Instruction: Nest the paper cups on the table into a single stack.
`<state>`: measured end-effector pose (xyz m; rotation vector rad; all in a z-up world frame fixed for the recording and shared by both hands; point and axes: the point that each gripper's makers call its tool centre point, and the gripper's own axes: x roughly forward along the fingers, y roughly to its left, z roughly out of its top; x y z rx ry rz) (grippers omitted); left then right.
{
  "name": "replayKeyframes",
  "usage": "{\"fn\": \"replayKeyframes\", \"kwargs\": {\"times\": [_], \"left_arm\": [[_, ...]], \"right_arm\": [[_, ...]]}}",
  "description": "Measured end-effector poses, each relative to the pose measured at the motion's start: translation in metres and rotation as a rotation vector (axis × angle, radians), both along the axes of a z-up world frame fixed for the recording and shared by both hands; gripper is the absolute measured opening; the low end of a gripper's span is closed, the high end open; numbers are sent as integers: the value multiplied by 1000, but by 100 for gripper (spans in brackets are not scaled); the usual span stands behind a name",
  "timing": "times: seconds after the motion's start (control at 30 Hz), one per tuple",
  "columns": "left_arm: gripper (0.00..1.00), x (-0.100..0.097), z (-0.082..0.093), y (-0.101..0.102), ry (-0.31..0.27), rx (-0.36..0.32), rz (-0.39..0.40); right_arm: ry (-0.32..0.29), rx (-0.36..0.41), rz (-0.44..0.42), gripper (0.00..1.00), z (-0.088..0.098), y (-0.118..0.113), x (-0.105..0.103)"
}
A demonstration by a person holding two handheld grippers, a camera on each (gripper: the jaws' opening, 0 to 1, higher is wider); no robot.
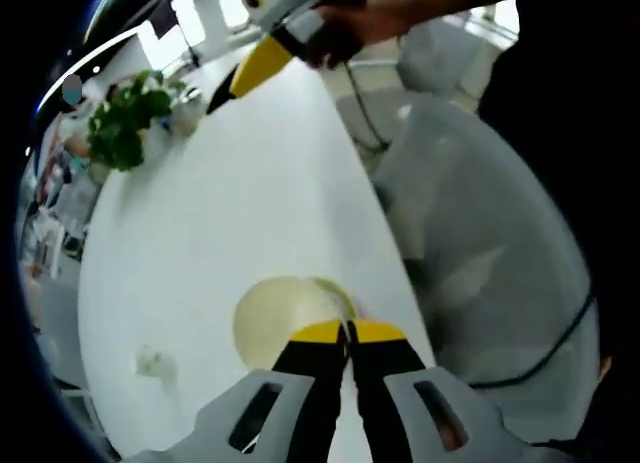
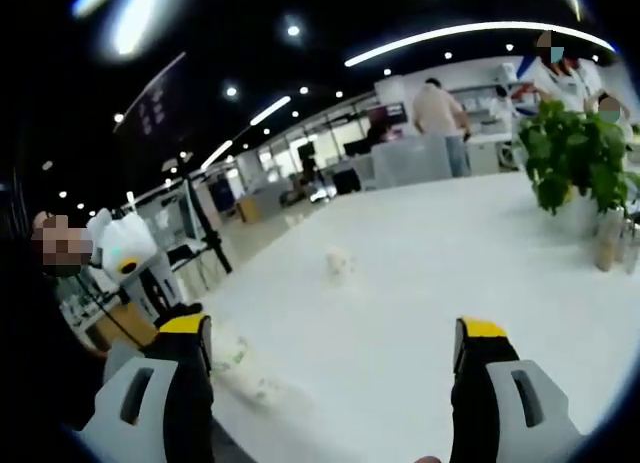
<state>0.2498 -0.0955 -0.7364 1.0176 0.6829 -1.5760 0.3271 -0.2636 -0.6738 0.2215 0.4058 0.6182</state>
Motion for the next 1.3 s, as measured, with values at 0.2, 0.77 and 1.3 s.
{"fn": "replayKeyframes", "kwargs": {"times": [0.2,0.77,1.3], "left_arm": [[1,-1,-7,-2,5,17,-6],[9,1,-17,-1,39,15,48],[23,-3,-22,-1,100,5,115]], "right_arm": [[7,6,-7,99,-2,-3,-2],[24,22,-23,99,-12,-7,-6],[33,26,-26,99,-16,-9,-7]]}}
